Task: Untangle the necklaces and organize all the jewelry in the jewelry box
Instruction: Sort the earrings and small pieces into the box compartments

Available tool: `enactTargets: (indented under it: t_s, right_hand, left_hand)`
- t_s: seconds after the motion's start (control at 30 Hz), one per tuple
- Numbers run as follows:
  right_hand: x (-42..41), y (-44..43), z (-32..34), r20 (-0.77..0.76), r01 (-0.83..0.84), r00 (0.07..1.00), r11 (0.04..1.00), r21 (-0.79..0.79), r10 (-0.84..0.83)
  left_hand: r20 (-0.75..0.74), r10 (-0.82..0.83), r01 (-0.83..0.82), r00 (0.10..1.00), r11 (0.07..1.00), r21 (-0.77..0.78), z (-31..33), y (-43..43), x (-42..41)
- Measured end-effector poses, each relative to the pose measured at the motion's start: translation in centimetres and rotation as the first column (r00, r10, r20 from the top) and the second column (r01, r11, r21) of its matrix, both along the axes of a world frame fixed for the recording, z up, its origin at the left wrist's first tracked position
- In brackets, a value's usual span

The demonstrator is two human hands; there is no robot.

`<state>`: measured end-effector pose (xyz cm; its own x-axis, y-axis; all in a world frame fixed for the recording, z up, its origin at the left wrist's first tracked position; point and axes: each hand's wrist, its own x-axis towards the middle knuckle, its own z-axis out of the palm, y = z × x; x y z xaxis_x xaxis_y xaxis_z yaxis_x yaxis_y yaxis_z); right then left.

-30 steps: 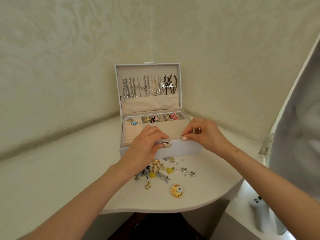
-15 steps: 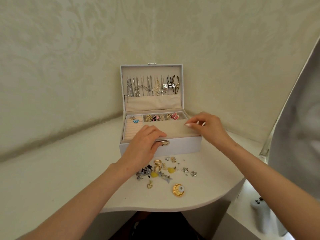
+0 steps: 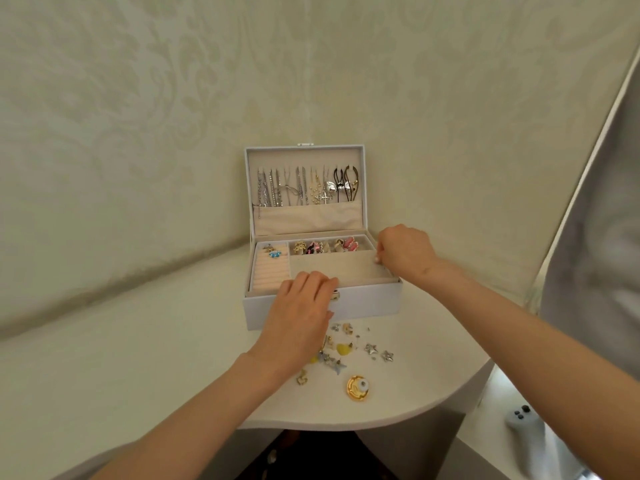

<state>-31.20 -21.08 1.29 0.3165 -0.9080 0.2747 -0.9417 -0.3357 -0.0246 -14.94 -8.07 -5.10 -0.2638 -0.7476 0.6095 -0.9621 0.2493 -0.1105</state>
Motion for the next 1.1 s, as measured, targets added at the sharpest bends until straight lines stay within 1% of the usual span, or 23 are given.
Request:
enactTargets:
  t_s: [0.03,0.07,0.1,0.13,0.17,0.2,0.23,0.27,0.3,0.33,0.4,0.43,0.47,0.5,0.53,0.6,0.67,0.77,0.9,0.97,1.03,1.07,1.1]
  right_hand:
    - [0.1,0.1,0.1,-0.005,0.01,1.0,1.0,-0.008,-0.01]
    - [0.0,0.1,0.2,0.044,0.025,0.999,1.0,0.0,-0.025]
    - [-0.2,-0.2,0.4,0.173,0.038,0.984,0.999,0.035,-0.044]
    - [-0.6,-0.4,0.6,0.372,0.023,0.926,0.994,0.109,-0.062]
    - [-0.9,-0.5,0.9,0.589,-0.044,0.804,0.98,0.194,-0.08]
    - [-1.2,-0.4,1.3,0.756,-0.137,0.647,0.96,0.244,-0.1]
    - [-1.5,-0.1,1.5,0.851,-0.228,0.513,0.939,0.258,-0.11]
    - [-1.6,0.3,1.7,0.901,-0.291,0.418,0.923,0.253,-0.115]
    - [-1.5,0.7,1.9,0.931,-0.337,0.346,0.909,0.244,-0.121]
    - [-1.4,1.1,1.9,0.951,-0.375,0.28,0.898,0.231,-0.128]
    - [-1.2,1.4,1.9,0.974,-0.424,0.179,0.883,0.203,-0.138]
    - [-1.2,1.5,1.7,0.979,-0.436,0.155,0.88,0.189,-0.134]
    - [-1.1,1.7,1.5,0.979,-0.44,0.159,0.879,0.184,-0.126]
    - [-1.1,1.9,1.2,0.976,-0.434,0.186,0.882,0.185,-0.113]
    - [-1.1,2.0,1.0,0.969,-0.414,0.226,0.891,0.188,-0.1]
    - [-1.0,2.2,0.3,0.953,-0.353,0.29,0.915,0.194,-0.09]
    - [-1.0,2.3,-0.3,0.942,-0.304,0.327,0.935,0.184,-0.079]
    - [-1.1,2.5,-1.2,0.919,-0.281,0.392,0.946,0.161,-0.04]
    - [-1.3,2.9,-1.9,0.869,-0.285,0.493,0.949,0.137,0.023]
    - [-1.4,3.5,-2.0,0.82,-0.263,0.565,0.962,0.073,0.092]
    - [-1.5,4.6,-1.6,0.795,-0.304,0.581,0.952,0.013,0.175]
    - [-1.7,5.4,-1.3,0.788,-0.379,0.577,0.925,0.024,0.216]
    - [-1.9,6.2,-0.9,0.776,-0.483,0.578,0.872,0.075,0.253]
  left_hand:
    - [0.034,-0.006,0.007,0.999,1.0,-0.017,-0.1,0.1,0.0]
    - [0.075,-0.03,0.033,0.997,0.999,-0.039,-0.1,0.2,-0.1]
    - [0.127,-0.062,0.071,0.99,0.995,-0.065,-0.2,0.3,-0.2]
    - [0.184,-0.087,0.104,0.979,0.991,-0.085,-0.2,0.4,-0.4]
    - [0.24,-0.09,0.117,0.967,0.988,-0.1,-0.2,0.6,-0.7]
    - [0.286,-0.064,0.095,0.956,0.991,-0.097,-0.3,0.7,-0.9]
    - [0.323,-0.009,0.036,0.946,0.996,-0.077,-0.4,0.8,-1.3]
    - [0.359,0.07,-0.057,0.931,0.997,-0.045,-0.4,1.0,-1.7]
    - [0.41,0.155,-0.164,0.899,0.986,-0.014,-0.2,1.1,-2.0]
    - [0.467,0.246,-0.277,0.849,0.961,-0.002,0.1,1.4,-2.4]
    - [0.564,0.376,-0.43,0.736,0.902,-0.04,0.2,1.9,-2.8]
    - [0.614,0.405,-0.46,0.677,0.885,-0.077,0.1,1.8,-2.9]
    - [0.668,0.414,-0.471,0.618,0.876,-0.107,0.0,1.8,-3.0]
    - [0.712,0.411,-0.475,0.569,0.871,-0.124,0.0,1.8,-3.1]
    - [0.733,0.407,-0.48,0.544,0.868,-0.126,0.2,1.8,-3.3]
    - [0.724,0.403,-0.506,0.56,0.858,-0.087,0.7,1.8,-3.5]
    - [0.69,0.406,-0.535,0.599,0.844,-0.031,0.8,1.7,-3.4]
    - [0.626,0.395,-0.546,0.673,0.836,0.059,1.2,1.8,-2.9]
    - [0.539,0.361,-0.496,0.761,0.859,0.125,2.2,2.0,-2.1]
    - [0.428,0.358,-0.45,0.83,0.883,0.133,2.5,1.9,-1.3]
    - [0.226,0.285,-0.311,0.932,0.946,0.09,2.6,2.0,-0.2]
    - [0.141,0.18,-0.19,0.973,0.98,0.063,2.2,1.8,0.3]
    - [0.08,0.061,-0.063,0.995,0.998,0.031,1.8,1.9,0.8]
